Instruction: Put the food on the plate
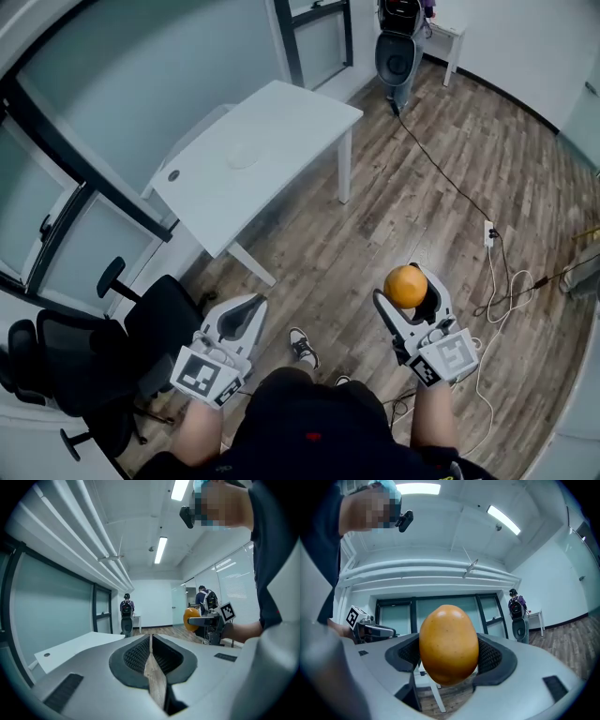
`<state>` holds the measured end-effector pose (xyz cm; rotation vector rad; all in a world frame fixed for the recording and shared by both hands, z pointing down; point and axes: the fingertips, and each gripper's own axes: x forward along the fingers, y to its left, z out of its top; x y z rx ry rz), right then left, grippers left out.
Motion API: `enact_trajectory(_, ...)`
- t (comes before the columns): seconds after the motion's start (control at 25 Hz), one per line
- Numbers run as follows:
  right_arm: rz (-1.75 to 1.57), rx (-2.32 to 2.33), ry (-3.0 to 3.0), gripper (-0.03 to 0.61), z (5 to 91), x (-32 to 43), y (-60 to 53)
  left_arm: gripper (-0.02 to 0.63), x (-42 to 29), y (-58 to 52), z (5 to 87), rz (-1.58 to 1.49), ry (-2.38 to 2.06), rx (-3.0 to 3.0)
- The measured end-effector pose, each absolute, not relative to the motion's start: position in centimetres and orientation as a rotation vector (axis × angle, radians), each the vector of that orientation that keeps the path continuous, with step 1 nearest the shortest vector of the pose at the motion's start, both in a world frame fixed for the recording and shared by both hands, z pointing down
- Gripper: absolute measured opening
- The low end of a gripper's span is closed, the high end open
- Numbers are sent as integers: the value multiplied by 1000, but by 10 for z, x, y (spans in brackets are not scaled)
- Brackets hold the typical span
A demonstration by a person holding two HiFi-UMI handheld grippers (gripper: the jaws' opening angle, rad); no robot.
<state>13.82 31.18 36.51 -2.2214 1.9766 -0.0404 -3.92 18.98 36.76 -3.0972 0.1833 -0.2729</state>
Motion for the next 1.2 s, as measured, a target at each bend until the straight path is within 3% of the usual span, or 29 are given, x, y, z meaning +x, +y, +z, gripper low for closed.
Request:
enact_trajectory(0.28, -92, -2296, 1991, 350, 377, 172, 225, 35, -1, 100, 376, -224, 141, -3134)
enact_trajectory(0.72, -86, -2237, 2162, 350, 364, 164, 22, 35, -18, -83, 378, -178, 282, -3193)
enact_trajectory(1.2, -178, -2086, 2332, 350, 391, 165, -130, 35, -24, -203, 399, -191, 465, -3217)
